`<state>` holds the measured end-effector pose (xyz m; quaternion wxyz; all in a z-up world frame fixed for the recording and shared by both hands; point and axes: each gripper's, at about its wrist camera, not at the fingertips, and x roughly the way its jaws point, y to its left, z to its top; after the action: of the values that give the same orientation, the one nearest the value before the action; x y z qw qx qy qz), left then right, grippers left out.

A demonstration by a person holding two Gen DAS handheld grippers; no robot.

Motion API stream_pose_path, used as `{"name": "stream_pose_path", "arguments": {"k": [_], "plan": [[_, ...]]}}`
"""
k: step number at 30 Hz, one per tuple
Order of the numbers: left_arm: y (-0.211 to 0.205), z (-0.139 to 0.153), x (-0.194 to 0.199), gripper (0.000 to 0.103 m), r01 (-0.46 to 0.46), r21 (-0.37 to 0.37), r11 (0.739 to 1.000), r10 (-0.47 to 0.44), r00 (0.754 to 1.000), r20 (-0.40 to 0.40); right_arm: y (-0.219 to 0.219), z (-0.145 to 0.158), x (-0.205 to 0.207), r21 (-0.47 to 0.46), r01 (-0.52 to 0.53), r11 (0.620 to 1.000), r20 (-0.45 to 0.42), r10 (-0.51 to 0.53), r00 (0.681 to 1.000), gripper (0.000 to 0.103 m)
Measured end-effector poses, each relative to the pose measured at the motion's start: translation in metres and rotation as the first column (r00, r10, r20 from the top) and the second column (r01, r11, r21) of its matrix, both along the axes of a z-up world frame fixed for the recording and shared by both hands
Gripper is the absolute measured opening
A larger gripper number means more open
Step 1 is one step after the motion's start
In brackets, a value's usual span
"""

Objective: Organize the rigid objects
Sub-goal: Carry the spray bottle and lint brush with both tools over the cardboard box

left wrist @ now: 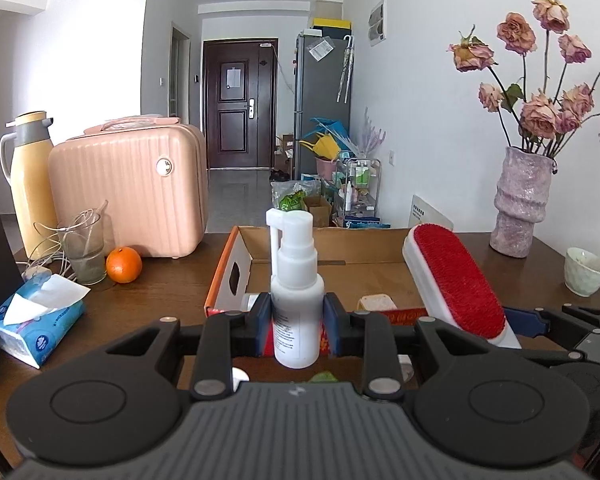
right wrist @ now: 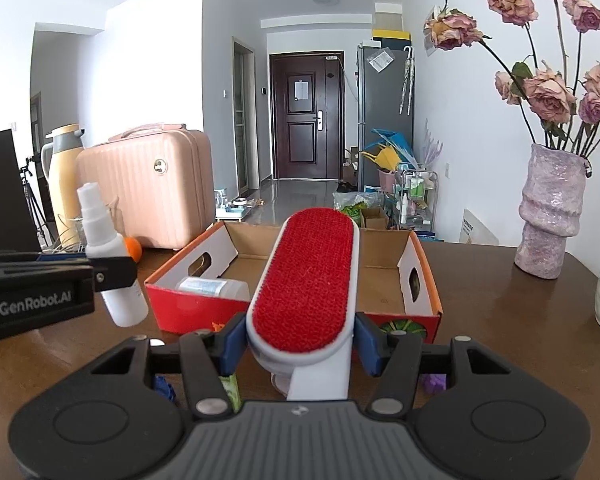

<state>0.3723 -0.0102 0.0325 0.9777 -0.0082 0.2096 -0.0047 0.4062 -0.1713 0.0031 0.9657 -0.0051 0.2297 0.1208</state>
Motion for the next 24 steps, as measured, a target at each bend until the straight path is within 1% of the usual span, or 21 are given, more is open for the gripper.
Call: {"name": "stream_pose_path", "arguments": {"k": [11, 24], "plan": [[0.003, 0.0, 0.04, 0.028, -0.018, -0.032, 0.999, 0.018, 1.0, -0.003, 0.001, 0.001, 0.043, 0.029, 0.009, 1.0, -0.013, -0.009, 1.0, 0.055], [0.004, -0.006, 0.079, 0.028, -0.032, -0.042, 0.999, 0.031, 0.999, -0.026, -0.003, 0.001, 0.083, 0.046, 0.042, 0.998, -0.025, -0.041, 0.999, 0.055]]}}
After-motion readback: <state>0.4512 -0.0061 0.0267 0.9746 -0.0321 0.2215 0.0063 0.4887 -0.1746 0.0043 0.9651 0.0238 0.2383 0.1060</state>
